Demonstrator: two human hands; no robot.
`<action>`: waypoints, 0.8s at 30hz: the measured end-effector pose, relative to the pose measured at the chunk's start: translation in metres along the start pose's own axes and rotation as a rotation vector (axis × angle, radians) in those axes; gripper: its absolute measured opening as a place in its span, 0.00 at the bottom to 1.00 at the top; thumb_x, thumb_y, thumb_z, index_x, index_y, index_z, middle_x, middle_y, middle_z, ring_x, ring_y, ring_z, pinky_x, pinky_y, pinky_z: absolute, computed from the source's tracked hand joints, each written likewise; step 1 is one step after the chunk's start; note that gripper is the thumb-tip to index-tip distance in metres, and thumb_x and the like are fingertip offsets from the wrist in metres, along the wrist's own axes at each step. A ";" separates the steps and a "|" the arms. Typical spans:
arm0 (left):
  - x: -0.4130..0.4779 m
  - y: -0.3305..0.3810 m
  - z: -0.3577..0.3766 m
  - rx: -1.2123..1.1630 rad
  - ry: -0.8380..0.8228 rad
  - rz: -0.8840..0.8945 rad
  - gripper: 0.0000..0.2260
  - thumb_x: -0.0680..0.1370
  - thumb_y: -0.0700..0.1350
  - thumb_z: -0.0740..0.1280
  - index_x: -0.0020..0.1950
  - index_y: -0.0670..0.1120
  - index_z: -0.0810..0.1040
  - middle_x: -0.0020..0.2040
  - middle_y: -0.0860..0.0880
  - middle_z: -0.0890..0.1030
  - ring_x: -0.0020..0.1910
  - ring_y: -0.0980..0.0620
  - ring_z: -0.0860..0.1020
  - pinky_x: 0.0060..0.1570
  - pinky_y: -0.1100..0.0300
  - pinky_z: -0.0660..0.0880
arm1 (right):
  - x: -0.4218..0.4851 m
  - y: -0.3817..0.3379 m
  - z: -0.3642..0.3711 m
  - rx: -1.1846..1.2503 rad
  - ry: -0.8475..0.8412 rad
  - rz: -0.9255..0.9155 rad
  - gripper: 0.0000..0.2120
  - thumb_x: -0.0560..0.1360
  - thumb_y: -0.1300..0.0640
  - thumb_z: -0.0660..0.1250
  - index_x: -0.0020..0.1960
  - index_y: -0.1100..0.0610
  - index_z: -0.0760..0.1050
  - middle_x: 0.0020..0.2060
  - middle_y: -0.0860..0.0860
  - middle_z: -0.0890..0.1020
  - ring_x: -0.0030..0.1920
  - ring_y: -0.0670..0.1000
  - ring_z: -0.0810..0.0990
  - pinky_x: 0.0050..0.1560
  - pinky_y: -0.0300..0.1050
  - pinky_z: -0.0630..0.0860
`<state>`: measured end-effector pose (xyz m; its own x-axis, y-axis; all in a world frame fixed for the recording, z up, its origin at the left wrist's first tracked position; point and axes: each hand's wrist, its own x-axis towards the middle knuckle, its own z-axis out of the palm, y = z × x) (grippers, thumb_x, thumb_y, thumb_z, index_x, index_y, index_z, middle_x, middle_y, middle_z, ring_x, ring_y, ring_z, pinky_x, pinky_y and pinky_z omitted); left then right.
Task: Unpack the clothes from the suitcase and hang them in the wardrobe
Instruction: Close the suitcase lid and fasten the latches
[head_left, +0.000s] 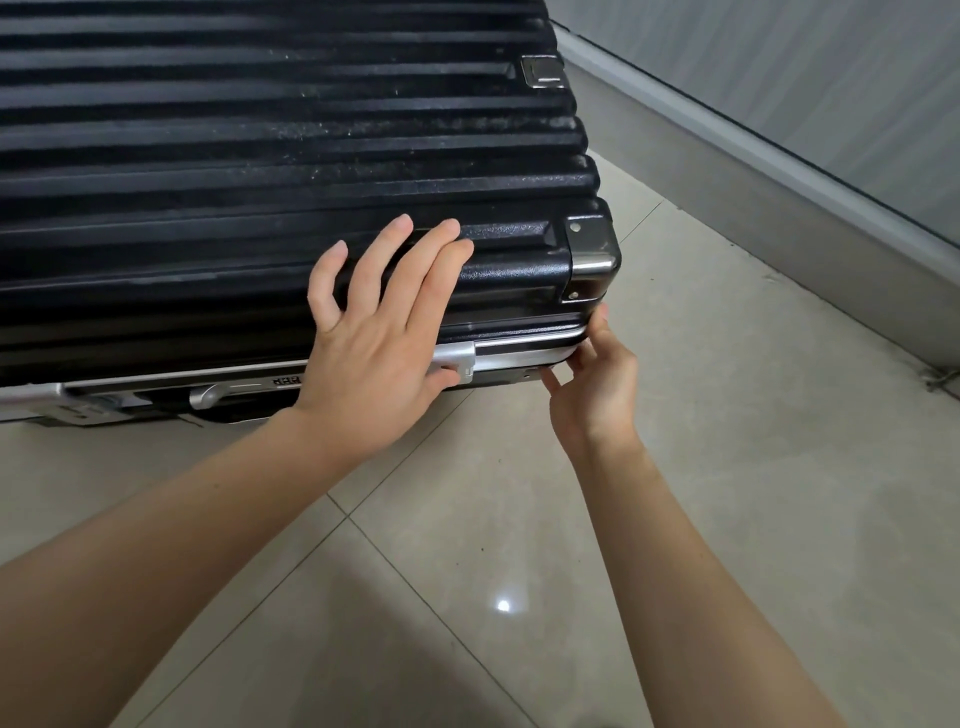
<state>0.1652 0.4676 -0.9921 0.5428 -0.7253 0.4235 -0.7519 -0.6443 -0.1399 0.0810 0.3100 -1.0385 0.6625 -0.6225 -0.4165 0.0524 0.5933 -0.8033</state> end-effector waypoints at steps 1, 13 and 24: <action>0.000 0.000 0.000 -0.006 0.002 0.002 0.46 0.64 0.60 0.76 0.75 0.46 0.60 0.75 0.49 0.63 0.74 0.46 0.57 0.70 0.45 0.46 | 0.001 0.001 0.000 0.004 0.018 -0.008 0.20 0.82 0.50 0.54 0.44 0.43 0.83 0.53 0.45 0.82 0.62 0.47 0.76 0.57 0.48 0.72; -0.002 -0.024 -0.006 -0.102 -0.015 -0.074 0.43 0.64 0.57 0.78 0.73 0.47 0.64 0.75 0.52 0.64 0.74 0.46 0.58 0.68 0.49 0.47 | 0.000 0.021 0.023 -0.226 0.019 -0.093 0.15 0.83 0.43 0.53 0.59 0.39 0.78 0.51 0.32 0.82 0.61 0.38 0.76 0.65 0.44 0.68; -0.016 -0.042 0.006 0.069 0.024 -0.036 0.44 0.66 0.59 0.76 0.75 0.46 0.59 0.75 0.49 0.62 0.73 0.46 0.57 0.68 0.46 0.47 | -0.001 0.040 0.042 -0.201 0.098 -0.180 0.16 0.84 0.47 0.52 0.53 0.45 0.79 0.44 0.33 0.82 0.48 0.32 0.78 0.56 0.37 0.72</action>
<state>0.1903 0.5053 -0.9982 0.5593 -0.6960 0.4503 -0.7041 -0.6855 -0.1850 0.1136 0.3557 -1.0524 0.5797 -0.7611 -0.2910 0.0071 0.3619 -0.9322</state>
